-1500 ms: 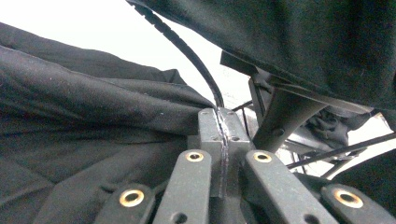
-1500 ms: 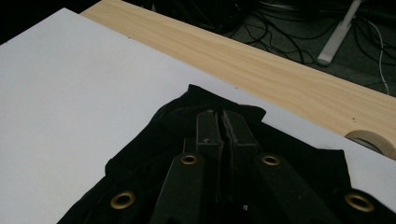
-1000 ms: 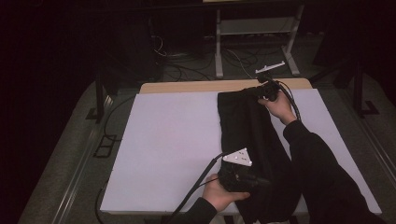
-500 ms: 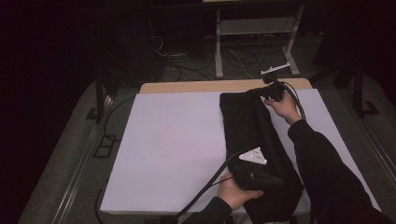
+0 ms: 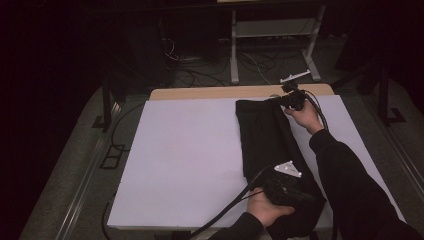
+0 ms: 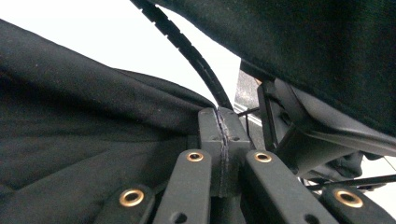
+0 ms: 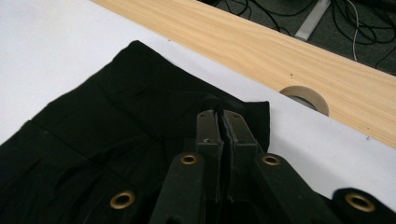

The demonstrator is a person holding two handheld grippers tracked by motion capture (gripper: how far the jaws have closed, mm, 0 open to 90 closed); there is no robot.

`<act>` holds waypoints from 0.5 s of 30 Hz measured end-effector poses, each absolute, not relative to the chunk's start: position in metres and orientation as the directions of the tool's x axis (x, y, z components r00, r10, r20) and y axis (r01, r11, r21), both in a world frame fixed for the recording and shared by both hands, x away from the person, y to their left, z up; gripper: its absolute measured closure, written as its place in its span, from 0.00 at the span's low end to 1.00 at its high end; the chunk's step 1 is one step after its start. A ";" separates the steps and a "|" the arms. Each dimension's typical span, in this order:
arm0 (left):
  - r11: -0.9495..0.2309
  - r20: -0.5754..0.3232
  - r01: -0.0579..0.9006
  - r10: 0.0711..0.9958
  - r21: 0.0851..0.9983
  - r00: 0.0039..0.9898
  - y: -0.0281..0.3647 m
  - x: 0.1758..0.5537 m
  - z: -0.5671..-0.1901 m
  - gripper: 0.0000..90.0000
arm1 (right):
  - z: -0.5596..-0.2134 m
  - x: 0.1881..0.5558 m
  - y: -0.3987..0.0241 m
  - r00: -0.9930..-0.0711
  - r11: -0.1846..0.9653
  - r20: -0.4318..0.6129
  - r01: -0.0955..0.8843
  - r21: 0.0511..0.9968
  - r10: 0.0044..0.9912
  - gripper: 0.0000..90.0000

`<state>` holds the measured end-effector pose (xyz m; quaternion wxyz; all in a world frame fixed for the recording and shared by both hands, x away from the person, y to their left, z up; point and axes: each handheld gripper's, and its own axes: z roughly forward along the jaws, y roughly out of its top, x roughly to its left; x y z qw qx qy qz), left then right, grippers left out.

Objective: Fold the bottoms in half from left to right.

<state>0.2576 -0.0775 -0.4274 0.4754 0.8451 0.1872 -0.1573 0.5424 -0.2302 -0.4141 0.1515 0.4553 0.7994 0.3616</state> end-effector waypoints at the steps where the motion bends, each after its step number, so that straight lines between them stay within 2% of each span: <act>1: -0.482 -0.443 0.468 0.172 0.741 0.880 -0.081 0.258 -0.428 0.98 | -0.415 0.543 -0.230 -0.540 0.324 0.089 0.618 0.716 0.837 0.94; 15: -0.509 -0.482 0.524 0.226 0.683 0.847 -0.107 0.259 -0.441 0.98 | -0.420 0.543 -0.240 -0.546 0.322 0.095 0.616 0.719 0.833 0.94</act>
